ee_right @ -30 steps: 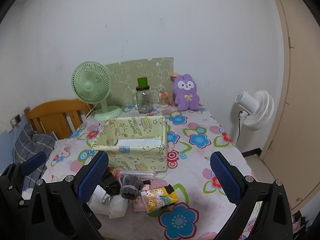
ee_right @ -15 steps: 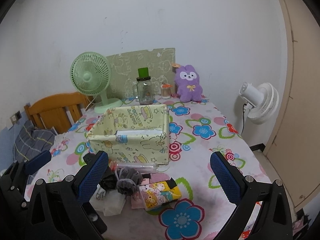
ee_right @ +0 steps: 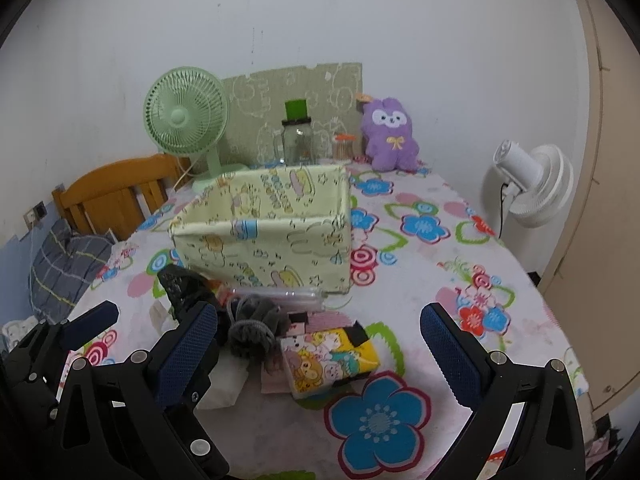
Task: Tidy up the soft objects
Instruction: 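Move both tools down toward the items in front of the fabric box, then grasp the white-and-beige rolled sock with the left tool while the right tool grasps the yellow cartoon pouch, then lift and carry the sock and pouch over the fabric box with both tools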
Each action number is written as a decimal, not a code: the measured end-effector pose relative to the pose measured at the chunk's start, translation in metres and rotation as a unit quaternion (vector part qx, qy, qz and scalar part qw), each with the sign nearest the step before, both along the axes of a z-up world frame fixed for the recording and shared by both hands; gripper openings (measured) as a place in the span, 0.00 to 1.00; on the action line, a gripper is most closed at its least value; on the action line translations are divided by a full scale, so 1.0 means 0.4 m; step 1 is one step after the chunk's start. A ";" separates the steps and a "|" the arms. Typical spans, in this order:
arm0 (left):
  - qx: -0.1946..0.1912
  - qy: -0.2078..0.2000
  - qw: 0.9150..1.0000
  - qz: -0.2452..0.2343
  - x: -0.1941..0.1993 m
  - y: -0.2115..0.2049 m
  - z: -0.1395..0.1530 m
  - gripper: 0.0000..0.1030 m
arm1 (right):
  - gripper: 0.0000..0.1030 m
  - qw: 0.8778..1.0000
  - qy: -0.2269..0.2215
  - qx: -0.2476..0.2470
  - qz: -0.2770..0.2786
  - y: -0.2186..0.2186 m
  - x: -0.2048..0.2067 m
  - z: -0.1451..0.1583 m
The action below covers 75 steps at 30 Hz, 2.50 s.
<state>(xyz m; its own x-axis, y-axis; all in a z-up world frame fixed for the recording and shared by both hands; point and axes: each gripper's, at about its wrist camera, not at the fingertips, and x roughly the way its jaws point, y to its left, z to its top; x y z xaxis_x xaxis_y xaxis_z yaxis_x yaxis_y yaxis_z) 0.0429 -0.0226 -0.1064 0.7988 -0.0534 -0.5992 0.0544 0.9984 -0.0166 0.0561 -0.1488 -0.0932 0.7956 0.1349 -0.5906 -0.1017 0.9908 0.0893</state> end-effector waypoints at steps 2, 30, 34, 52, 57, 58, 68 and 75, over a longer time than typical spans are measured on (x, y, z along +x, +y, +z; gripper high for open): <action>-0.001 0.011 1.000 0.004 0.005 0.004 -0.016 0.94 | 0.99 1.000 0.009 0.001 0.002 0.003 0.009 -0.016; 0.019 0.084 0.996 0.033 0.084 -0.006 -0.140 0.37 | 0.99 0.994 0.107 0.003 -0.005 -0.010 0.127 -0.181; 0.024 0.086 0.995 0.033 0.090 -0.014 -0.142 0.35 | 0.99 0.994 0.113 0.009 -0.004 -0.016 0.138 -0.191; 0.021 0.077 0.996 0.027 0.077 -0.021 -0.124 0.18 | 0.78 0.994 0.104 0.015 0.014 -0.004 0.113 -0.163; 0.020 0.066 0.997 0.023 0.059 -0.022 -0.101 0.18 | 0.78 0.996 0.091 0.013 0.019 0.001 0.095 -0.137; 0.020 0.063 0.998 0.023 0.055 -0.022 -0.095 0.18 | 0.78 0.996 0.086 0.011 0.020 0.003 0.091 -0.130; 0.022 0.031 0.999 0.018 0.026 -0.024 -0.029 0.18 | 0.78 0.998 0.054 0.008 0.027 0.021 0.060 -0.057; 0.020 0.010 1.000 0.019 0.010 -0.028 0.023 0.18 | 0.78 0.999 0.032 0.005 0.025 0.027 0.042 0.002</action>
<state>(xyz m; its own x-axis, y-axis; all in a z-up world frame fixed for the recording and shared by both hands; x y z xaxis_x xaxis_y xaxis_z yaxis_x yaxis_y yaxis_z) 0.0469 -0.0337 -0.0971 0.7880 0.0007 -0.6156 0.0167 0.9996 0.0225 0.0729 -0.1378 -0.0924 0.7482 0.1797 -0.6387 -0.1447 0.9836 0.1073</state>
